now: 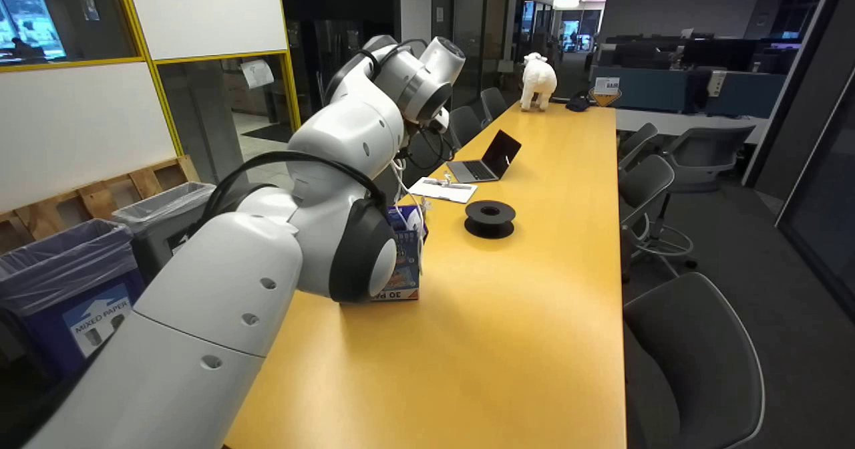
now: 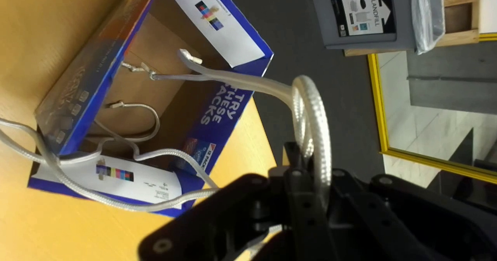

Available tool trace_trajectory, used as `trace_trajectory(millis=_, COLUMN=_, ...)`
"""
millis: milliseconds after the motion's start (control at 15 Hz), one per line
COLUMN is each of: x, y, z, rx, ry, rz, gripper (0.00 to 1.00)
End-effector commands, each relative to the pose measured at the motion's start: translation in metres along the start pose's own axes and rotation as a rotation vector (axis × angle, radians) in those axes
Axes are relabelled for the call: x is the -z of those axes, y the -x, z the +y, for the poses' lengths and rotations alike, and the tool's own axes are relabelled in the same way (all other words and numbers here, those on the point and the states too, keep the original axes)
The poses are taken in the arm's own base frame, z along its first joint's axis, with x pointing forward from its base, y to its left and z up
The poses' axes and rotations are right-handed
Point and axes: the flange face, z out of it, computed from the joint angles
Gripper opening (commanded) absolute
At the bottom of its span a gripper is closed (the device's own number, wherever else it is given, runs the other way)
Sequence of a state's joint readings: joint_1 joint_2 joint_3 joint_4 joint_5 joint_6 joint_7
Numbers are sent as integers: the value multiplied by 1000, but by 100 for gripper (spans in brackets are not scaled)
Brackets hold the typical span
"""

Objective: Put the ropes inside the blue box.

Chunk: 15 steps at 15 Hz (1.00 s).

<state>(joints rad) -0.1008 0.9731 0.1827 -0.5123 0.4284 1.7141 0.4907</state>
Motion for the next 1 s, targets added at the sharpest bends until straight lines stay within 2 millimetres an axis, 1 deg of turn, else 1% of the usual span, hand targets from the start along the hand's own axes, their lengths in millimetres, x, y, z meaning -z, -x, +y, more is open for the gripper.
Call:
trace_trajectory(millis=0, x=-24, y=1, z=4, rx=26, ry=-10, rz=-54, gripper=2)
trace_trajectory(millis=333, x=-59, y=2, z=16, rx=51, ry=17, rz=-112, gripper=2)
trace_trajectory(millis=733, x=-114, y=6, z=33, rx=79, ry=93, rz=-170, gripper=2)
trace_trajectory(millis=933, x=-134, y=8, z=41, rx=91, ry=120, rz=-194, gripper=2)
